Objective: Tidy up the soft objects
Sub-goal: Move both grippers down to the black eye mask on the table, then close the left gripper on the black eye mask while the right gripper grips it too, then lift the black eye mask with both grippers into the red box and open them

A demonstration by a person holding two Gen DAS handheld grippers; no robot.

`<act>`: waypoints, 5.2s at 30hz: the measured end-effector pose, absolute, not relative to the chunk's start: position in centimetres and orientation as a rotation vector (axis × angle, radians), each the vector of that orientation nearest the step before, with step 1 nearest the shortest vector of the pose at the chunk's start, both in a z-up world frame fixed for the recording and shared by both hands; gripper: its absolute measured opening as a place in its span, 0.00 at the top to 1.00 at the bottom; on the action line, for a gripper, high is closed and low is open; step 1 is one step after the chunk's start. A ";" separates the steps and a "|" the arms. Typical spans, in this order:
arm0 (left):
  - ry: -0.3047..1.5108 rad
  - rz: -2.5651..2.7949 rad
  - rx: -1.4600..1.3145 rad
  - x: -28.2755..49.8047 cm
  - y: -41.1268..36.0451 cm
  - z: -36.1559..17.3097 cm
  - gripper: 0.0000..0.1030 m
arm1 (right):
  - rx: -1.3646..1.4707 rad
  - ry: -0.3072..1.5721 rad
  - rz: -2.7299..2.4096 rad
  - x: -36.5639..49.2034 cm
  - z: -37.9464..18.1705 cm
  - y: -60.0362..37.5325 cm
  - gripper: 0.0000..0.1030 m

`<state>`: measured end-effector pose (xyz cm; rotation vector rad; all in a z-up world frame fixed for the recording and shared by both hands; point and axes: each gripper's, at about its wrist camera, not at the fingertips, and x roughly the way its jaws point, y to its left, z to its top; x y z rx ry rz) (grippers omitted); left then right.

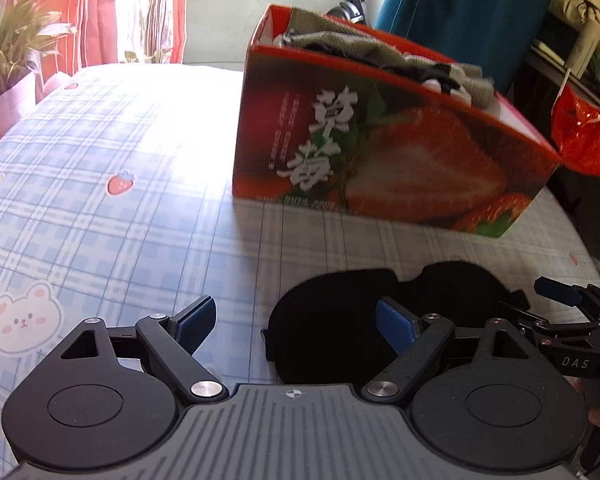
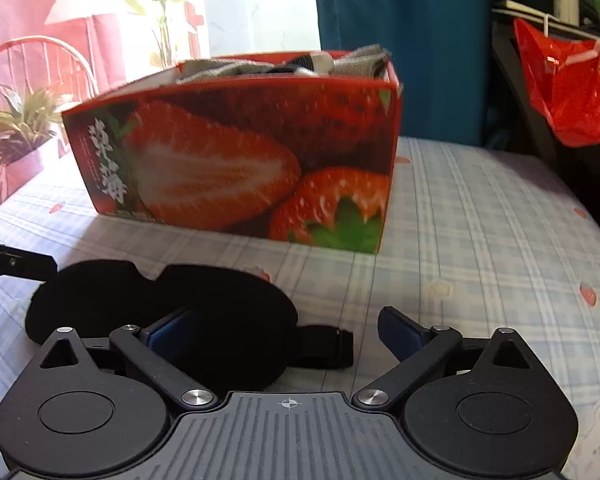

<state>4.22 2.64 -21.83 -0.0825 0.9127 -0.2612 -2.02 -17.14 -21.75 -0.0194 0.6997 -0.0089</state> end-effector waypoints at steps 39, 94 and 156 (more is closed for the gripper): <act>0.908 -0.208 0.104 3.6 -0.8 -24.7 0.00 | -0.021 0.692 -0.065 -2.2 -23.2 -16.9 0.00; 0.928 -0.334 0.007 3.6 0.0 -23.6 0.46 | 0.010 0.681 -0.052 -2.6 -23.2 -17.0 0.00; 0.639 -0.381 0.017 15.5 -0.5 -12.6 0.94 | -0.042 0.576 0.010 10.5 -9.7 -17.6 0.93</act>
